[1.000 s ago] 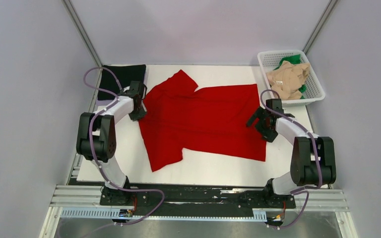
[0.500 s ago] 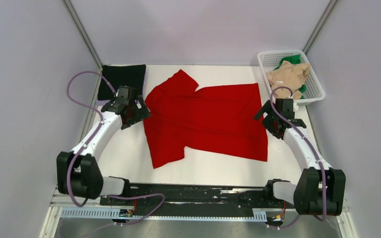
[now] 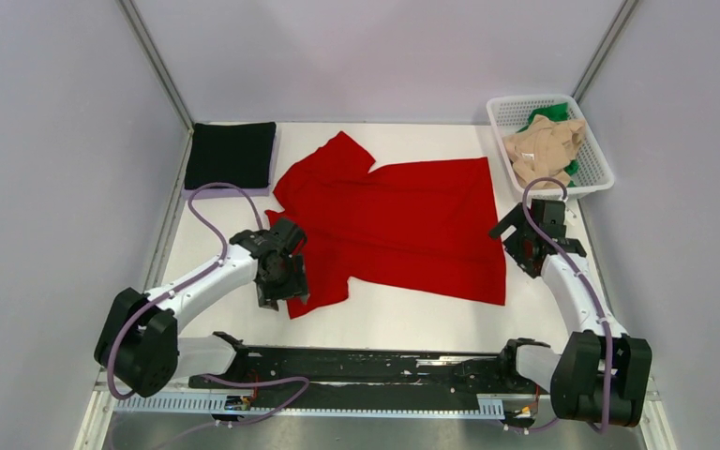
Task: Fold and stack the t-shirts
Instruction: Grab the side of the flattened tshirt closest away from the robot with both arms
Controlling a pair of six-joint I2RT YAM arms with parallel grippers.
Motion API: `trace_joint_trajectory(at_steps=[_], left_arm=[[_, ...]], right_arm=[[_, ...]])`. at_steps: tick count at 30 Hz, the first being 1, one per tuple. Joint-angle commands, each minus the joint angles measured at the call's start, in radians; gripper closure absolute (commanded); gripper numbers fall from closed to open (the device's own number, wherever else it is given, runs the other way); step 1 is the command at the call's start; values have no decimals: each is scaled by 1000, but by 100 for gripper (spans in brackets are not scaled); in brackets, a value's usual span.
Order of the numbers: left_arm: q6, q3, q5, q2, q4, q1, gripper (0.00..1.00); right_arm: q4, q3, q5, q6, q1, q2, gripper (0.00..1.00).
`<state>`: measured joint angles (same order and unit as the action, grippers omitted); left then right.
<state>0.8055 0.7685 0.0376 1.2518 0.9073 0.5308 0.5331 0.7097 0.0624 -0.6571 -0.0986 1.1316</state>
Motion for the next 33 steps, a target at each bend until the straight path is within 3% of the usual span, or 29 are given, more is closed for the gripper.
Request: trace_joint_trajectory(at_steps=[1,6,10,14,17,26,33], left_arm=[[75,-38,-40,11,-36,22,30],[69,-79,-65,97,-145,24,39],[61,-84,-53,178,-196,24,53],[59,-88,-64,233,-235,25,71],[59,-85,-64,246,-226,28,98],[156,-95,-125,67,17,156,100],[265,-124,-189,-3,71,284,100]], right_arm=[[-13,-10,11,-33,-20,-2,0],[-13,-20,13,-47,-29,-18,0],[-13,-37,16,-54,-37,-50,0],[-3,-52,25,-76,-53,-88,0],[6,-65,28,-105,-69,-120,0],[166,-105,21,-217,-104,-198,1],[376,-89,-27,-264,-103,-193,4]])
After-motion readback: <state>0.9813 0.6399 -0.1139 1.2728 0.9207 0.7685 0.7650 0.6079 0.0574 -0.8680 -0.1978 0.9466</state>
